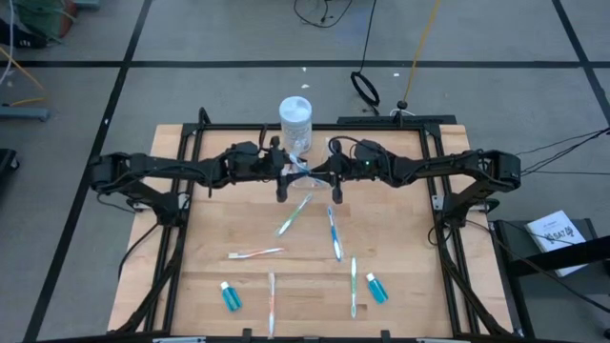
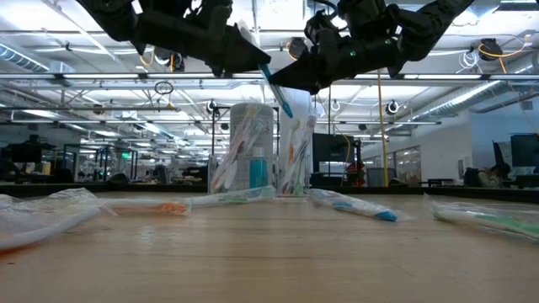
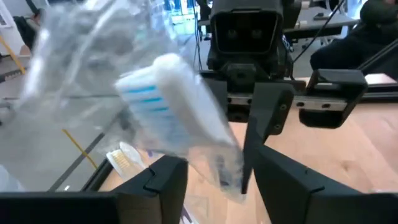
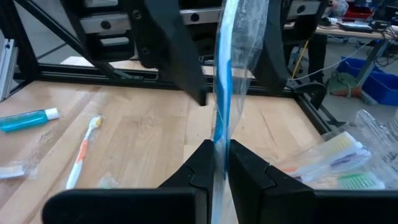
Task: Pick & Place toothbrushing station
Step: Put the blue toothbrush into the transparent organizer
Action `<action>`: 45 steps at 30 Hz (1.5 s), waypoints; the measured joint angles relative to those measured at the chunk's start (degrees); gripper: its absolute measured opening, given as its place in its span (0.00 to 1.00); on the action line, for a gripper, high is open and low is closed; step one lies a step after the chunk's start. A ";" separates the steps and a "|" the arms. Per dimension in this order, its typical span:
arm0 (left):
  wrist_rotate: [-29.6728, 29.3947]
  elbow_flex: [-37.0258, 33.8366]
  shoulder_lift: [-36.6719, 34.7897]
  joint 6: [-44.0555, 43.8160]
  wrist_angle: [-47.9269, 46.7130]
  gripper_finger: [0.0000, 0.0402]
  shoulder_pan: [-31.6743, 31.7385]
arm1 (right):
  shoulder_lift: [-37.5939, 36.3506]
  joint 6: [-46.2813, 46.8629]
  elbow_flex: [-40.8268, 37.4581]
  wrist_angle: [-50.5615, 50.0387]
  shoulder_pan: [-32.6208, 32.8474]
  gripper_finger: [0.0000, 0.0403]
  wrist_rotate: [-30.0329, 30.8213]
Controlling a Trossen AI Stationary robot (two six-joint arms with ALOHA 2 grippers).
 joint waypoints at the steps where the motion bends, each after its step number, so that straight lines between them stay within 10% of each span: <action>1: -0.01 0.00 -0.03 0.51 -0.03 0.40 0.00 | 0.00 0.00 0.00 -0.01 0.00 0.06 0.00; 11: 0.27 0.00 -0.04 1.09 -0.43 0.03 -0.07 | 0.00 1.41 0.00 -1.13 -0.07 0.12 0.23; 34: -15.12 0.00 -15.03 -14.14 -34.18 0.07 1.10 | 0.04 1.64 -0.11 -8.81 -0.13 0.41 0.10; 45: -12.40 0.00 -7.18 -16.01 -33.96 0.07 6.72 | 0.04 1.60 -0.11 -8.93 -0.13 0.41 0.16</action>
